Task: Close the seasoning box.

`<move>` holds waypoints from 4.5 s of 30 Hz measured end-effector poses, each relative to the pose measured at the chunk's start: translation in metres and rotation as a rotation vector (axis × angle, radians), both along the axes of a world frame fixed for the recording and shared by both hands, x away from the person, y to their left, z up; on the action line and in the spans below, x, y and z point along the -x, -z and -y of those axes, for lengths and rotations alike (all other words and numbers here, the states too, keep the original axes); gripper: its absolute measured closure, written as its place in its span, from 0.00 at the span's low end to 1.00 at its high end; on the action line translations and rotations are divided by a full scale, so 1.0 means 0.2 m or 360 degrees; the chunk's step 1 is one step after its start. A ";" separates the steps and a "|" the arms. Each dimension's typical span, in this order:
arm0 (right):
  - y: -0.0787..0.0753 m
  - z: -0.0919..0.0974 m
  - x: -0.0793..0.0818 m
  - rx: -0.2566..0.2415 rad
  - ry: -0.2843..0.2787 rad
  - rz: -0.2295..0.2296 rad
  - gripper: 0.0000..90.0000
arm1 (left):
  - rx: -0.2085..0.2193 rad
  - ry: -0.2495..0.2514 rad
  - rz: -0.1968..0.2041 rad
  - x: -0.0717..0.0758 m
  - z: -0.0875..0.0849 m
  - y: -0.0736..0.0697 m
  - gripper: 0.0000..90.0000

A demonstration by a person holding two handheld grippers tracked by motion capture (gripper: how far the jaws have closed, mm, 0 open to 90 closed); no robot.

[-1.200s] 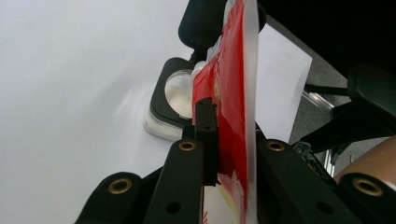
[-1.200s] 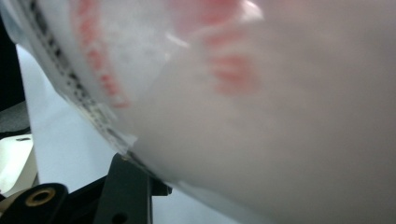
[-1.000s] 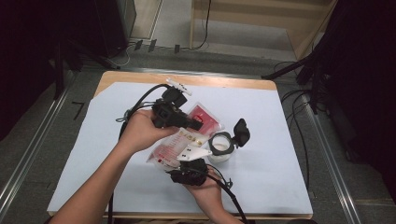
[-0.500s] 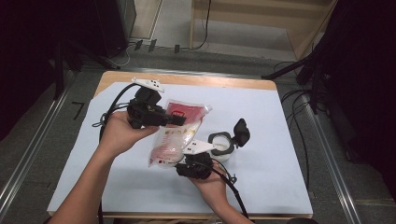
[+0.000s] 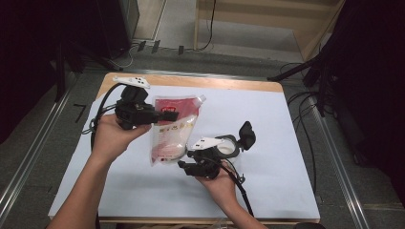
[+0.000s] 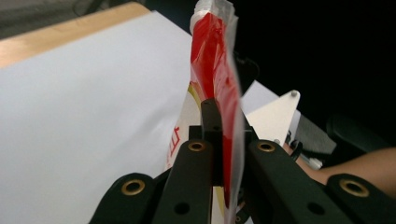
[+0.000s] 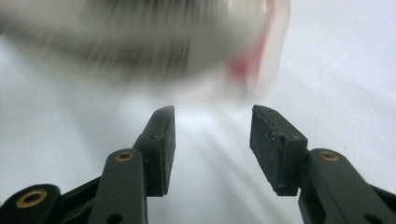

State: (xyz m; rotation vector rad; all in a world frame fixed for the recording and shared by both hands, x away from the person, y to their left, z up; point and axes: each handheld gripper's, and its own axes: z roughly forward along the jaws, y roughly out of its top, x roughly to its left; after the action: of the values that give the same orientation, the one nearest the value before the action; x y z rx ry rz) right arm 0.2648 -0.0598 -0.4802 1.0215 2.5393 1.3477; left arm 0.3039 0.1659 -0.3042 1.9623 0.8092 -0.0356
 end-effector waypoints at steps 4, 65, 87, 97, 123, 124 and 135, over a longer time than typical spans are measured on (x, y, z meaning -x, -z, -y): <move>-0.01 0.01 0.00 -0.0011 -0.0016 -0.0025 0.57 | -0.0027 -0.0096 0.0050 -0.02 -0.05 0.00 1.00; -0.25 0.23 -0.13 -0.0093 -0.0122 -0.0188 0.99 | -0.0133 -0.0300 0.0069 0.06 -0.31 0.38 0.60; -0.46 0.50 -0.18 -0.0006 0.0021 -0.0054 1.00 | -0.0178 -0.0361 0.0044 0.15 -0.37 0.48 0.52; -0.56 0.67 -0.21 -0.0009 0.0159 0.0009 1.00 | -0.0164 -0.0381 0.0055 0.16 -0.39 0.53 0.49; -0.48 0.94 -0.29 0.0018 0.0419 -0.0043 1.00 | -0.0212 -0.0411 0.0052 0.16 -0.44 0.59 0.46; -0.46 0.94 -0.29 0.0015 0.0423 -0.0054 1.00 | -0.0209 -0.0413 0.0049 0.16 -0.44 0.59 0.46; -0.34 0.88 -0.32 0.0075 0.0384 -0.0148 1.00 | -0.0220 -0.0420 0.0060 0.15 -0.45 0.60 0.45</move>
State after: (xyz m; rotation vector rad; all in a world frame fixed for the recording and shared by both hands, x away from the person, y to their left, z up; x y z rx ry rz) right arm 0.3295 -0.2364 -0.4131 1.3591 2.4007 1.1965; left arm 0.2739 0.2562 -0.4244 1.9623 1.0631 0.2181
